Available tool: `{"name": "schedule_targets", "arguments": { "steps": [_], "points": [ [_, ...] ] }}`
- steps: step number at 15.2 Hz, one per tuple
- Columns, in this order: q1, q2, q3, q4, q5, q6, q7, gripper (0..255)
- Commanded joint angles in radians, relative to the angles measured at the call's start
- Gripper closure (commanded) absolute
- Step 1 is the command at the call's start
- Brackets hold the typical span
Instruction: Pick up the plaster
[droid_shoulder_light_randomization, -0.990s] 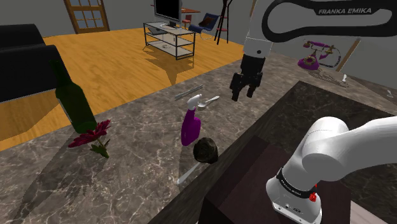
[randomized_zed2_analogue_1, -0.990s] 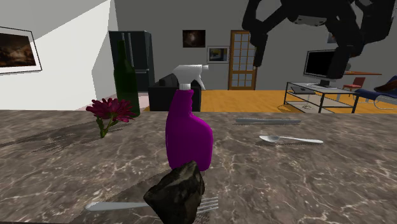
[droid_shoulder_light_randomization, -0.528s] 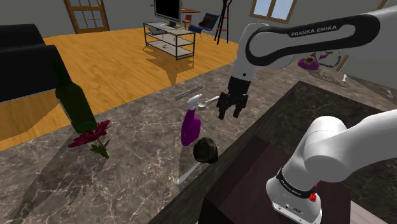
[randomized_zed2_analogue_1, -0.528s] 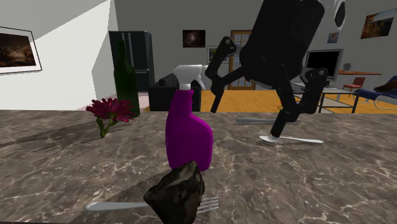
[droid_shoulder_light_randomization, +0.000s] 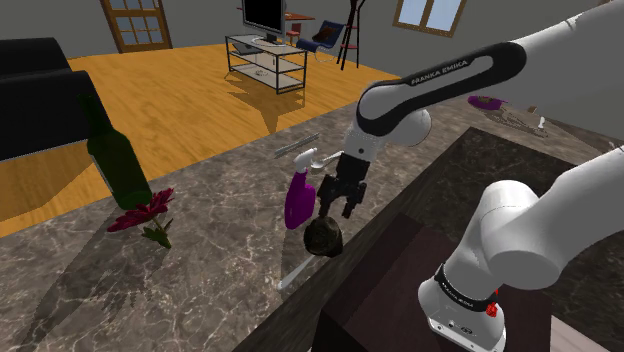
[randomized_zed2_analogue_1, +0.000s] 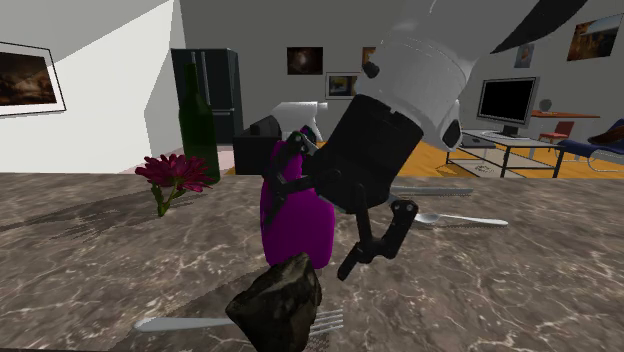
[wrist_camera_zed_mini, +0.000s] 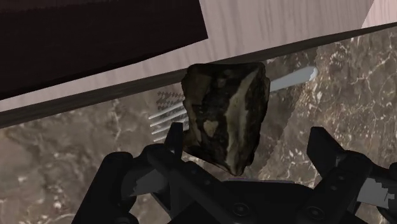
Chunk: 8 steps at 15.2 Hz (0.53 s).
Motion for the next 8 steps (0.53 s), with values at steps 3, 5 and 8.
{"name": "schedule_targets", "arguments": {
  "steps": [3,5,8],
  "points": [
    [0.028,0.064,-0.011,-0.017,0.065,0.066,-0.06,0],
    [0.035,0.09,-0.014,-0.025,0.084,0.092,-0.085,0],
    [0.046,0.125,-0.019,-0.032,0.111,0.125,-0.12,0]
  ]
}}
